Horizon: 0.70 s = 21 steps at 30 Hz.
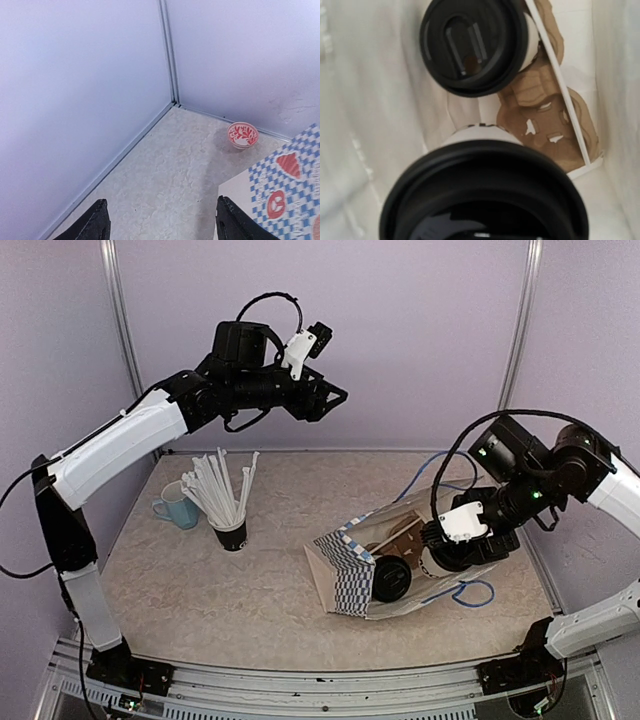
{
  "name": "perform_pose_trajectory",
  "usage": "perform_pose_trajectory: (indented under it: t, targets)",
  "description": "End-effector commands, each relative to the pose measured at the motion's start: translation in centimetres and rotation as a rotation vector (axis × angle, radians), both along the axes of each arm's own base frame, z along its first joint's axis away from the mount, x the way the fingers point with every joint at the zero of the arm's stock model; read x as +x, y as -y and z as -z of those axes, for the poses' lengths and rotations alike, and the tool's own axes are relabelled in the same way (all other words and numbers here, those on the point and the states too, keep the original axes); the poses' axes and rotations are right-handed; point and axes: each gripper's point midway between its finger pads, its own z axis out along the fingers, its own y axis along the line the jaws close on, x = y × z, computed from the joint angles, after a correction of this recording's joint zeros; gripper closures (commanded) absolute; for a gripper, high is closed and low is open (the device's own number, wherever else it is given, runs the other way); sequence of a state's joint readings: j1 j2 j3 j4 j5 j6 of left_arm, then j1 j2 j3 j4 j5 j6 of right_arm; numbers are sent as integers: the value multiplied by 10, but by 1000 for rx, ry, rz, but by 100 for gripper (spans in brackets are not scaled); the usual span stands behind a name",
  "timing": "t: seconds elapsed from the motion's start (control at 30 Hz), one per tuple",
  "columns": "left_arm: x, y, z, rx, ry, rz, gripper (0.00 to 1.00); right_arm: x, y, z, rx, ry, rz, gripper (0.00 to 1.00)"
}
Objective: Pack the takeout coffee
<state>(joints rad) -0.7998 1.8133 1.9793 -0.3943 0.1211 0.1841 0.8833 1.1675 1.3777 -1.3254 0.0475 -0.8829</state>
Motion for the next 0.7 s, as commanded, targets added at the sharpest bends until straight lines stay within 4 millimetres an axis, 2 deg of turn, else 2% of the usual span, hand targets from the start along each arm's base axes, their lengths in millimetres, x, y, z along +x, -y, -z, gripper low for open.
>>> perform_pose_trajectory:
  t: [0.0,0.1,0.2,0.33,0.5,0.67]
  targets:
    - [26,31,88,65,-170,37,30,-5,-4,4,48,9,-6,67]
    - [36,43,121,91,-230,60,32,-1,-1,10,43,64,-22,67]
    - [41,49,147,110,-275,81,32,14,0,10,42,160,-4,66]
    - [44,53,171,113,-329,120,32,28,-2,7,45,247,-6,66]
    - [43,60,199,124,-387,168,33,36,-2,20,-1,281,-22,66]
    - [42,61,216,128,-423,196,34,46,-7,27,-16,307,-12,66]
